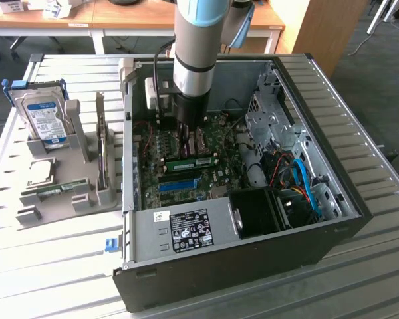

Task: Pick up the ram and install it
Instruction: 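Press down the ram until it locks into place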

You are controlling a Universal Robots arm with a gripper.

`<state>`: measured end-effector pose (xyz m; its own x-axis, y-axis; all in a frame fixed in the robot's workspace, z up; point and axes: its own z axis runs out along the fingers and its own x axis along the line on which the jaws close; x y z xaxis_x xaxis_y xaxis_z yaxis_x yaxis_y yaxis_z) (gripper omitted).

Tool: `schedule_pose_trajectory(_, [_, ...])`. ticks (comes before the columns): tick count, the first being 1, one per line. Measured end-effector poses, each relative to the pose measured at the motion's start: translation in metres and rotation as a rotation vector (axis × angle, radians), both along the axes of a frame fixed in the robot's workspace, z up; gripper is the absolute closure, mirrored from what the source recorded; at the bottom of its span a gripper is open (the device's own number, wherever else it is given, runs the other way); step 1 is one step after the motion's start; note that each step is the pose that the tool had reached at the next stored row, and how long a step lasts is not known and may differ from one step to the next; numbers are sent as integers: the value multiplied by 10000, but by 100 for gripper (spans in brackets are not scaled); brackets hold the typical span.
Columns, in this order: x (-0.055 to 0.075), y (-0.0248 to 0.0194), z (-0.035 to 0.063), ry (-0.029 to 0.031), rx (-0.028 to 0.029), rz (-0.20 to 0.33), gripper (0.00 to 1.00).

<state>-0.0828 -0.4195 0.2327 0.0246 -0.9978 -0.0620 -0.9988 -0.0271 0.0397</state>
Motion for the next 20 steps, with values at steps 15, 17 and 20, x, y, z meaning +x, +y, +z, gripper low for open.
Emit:
schedule_pose_trajectory(15, [-1,0,472,2,-3,-1,89])
schedule_pose_trajectory(17, [0,0,529,1,-3,0,89])
schedule_pose_trajectory(20, [0,0,612,0,-3,-1,89])
